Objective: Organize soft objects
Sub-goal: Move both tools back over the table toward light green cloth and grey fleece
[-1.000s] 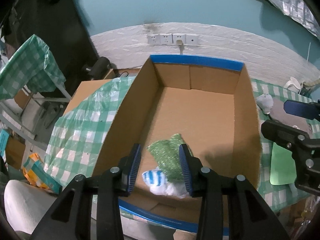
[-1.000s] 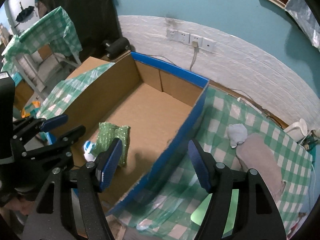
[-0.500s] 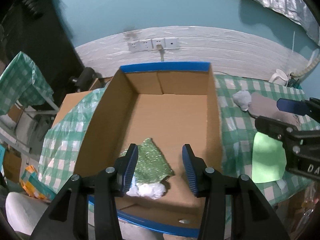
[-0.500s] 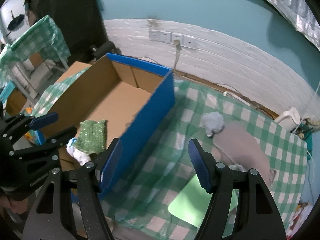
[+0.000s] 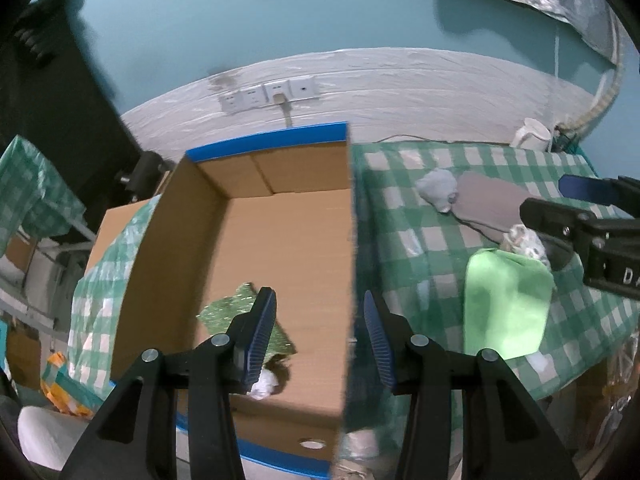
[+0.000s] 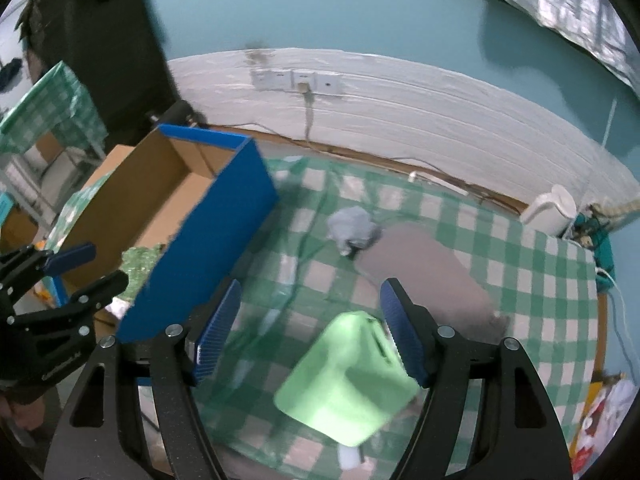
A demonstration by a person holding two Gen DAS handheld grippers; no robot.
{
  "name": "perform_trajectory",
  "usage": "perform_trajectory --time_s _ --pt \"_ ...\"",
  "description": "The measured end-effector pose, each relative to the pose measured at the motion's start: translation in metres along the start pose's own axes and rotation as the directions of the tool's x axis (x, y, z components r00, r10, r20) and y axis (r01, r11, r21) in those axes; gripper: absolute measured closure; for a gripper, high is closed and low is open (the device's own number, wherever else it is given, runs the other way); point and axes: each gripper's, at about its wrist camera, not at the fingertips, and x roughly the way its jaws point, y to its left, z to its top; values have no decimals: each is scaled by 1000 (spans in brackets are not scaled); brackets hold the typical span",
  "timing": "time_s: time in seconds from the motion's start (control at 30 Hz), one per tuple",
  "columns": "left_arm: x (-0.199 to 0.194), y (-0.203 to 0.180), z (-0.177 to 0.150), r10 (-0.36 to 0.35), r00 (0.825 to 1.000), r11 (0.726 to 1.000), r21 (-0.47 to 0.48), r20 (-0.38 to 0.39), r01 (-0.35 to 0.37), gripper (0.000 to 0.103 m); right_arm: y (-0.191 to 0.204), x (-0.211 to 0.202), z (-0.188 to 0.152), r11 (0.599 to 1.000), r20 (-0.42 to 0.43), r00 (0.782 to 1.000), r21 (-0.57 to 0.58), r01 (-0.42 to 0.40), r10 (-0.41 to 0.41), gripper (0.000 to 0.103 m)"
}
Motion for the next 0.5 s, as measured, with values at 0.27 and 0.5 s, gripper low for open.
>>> perform_trajectory --time_s 0.27,0.5 --pt "0 -42 0 -27 1000 996 80 -10 28 56 -44 -8 -18 996 -11 999 79 38 -37 30" --pt "8 -72 -6 -47 998 991 126 -38 51 51 -74 -7 -34 990 -38 998 129 64 -59 30"
